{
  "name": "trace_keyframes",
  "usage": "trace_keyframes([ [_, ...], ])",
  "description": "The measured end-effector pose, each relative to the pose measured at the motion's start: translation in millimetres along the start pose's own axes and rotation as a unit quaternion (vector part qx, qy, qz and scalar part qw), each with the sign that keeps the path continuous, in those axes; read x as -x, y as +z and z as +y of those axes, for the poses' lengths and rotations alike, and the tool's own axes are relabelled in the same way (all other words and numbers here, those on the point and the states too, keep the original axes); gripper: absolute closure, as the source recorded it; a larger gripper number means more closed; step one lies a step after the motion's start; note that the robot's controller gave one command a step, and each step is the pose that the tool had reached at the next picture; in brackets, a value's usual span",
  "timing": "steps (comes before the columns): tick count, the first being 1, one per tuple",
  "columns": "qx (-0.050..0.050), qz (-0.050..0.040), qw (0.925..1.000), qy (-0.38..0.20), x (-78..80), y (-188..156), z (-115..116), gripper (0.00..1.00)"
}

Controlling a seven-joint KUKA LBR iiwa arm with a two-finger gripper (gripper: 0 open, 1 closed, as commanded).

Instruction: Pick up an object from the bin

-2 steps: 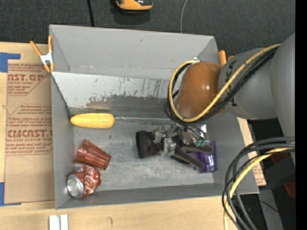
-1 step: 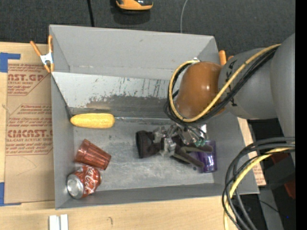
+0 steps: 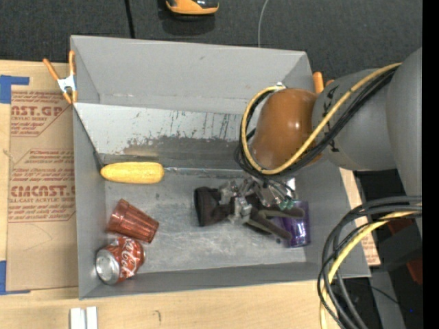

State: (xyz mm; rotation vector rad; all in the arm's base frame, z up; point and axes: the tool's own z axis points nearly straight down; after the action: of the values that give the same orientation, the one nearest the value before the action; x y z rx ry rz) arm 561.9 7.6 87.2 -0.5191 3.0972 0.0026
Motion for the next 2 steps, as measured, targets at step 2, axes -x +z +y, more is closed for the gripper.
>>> trace_keyframes([
  [2,0.0,0.0,1.0,0.0,0.0,0.0,0.0,1.0],
])
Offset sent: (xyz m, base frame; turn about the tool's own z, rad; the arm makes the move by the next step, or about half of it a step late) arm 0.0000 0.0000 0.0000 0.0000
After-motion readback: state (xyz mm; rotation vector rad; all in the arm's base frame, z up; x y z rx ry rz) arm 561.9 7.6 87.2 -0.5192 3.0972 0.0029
